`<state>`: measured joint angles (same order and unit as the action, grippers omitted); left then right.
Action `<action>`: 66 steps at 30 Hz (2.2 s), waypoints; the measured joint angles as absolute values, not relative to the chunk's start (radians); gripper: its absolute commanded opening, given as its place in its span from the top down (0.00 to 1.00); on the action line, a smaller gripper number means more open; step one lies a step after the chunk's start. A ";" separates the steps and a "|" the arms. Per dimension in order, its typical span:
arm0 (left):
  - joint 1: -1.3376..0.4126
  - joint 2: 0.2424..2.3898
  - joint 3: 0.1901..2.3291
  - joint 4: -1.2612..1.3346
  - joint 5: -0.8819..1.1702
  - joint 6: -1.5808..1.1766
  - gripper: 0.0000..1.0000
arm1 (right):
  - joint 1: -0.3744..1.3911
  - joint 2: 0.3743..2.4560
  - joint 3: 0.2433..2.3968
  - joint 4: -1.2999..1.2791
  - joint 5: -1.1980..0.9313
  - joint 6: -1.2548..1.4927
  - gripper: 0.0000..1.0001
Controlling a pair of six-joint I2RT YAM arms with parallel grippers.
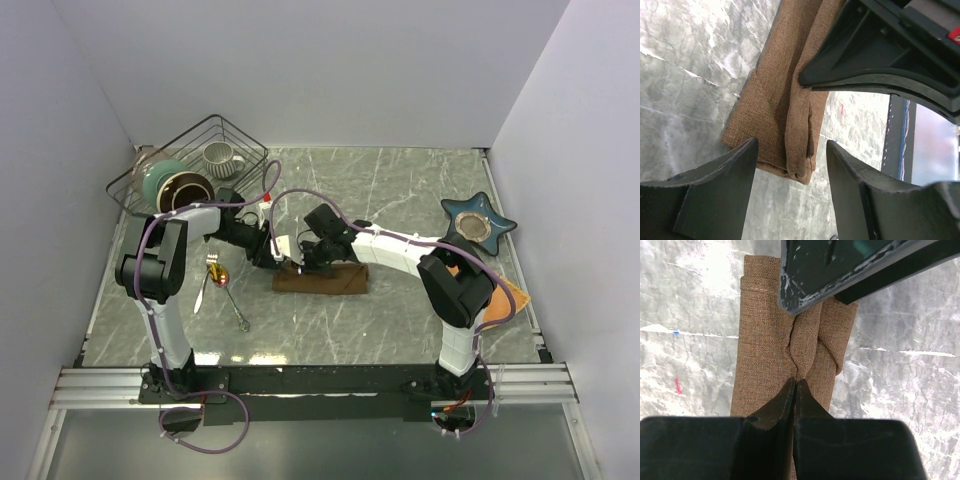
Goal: Fold the napkin into a case and place the utensils inside
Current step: Stuff the top corner of the smaller-rectangle-folded napkin into the folded napkin.
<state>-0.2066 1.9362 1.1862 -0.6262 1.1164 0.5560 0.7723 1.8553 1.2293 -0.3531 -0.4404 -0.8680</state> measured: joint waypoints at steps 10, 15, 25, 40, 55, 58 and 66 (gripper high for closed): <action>-0.207 1.934 1.150 -0.545 1.122 0.493 0.44 | 0.763 1.856 1.244 -0.397 -0.457 -0.848 1.00; -0.209 1.934 1.150 -0.543 1.122 0.494 0.43 | 0.757 1.857 1.251 -0.421 -0.461 -0.827 1.00; -0.237 1.934 1.150 -0.549 1.121 0.489 0.68 | 0.744 1.888 1.272 -0.435 -0.464 -0.772 1.00; -0.240 1.946 1.158 -0.543 1.114 0.447 0.99 | 0.720 1.888 1.289 -0.450 -0.519 -0.624 0.42; -0.238 1.988 1.203 -0.583 1.137 0.446 0.99 | 0.643 1.853 1.215 -0.221 -0.687 -0.225 0.27; -0.233 1.998 1.214 -0.610 1.150 0.460 0.99 | 0.640 1.858 1.213 -0.185 -0.711 -0.200 0.27; -0.215 2.014 1.229 -0.651 1.179 0.477 0.99 | 0.638 1.948 1.243 -0.173 -0.740 -0.194 0.30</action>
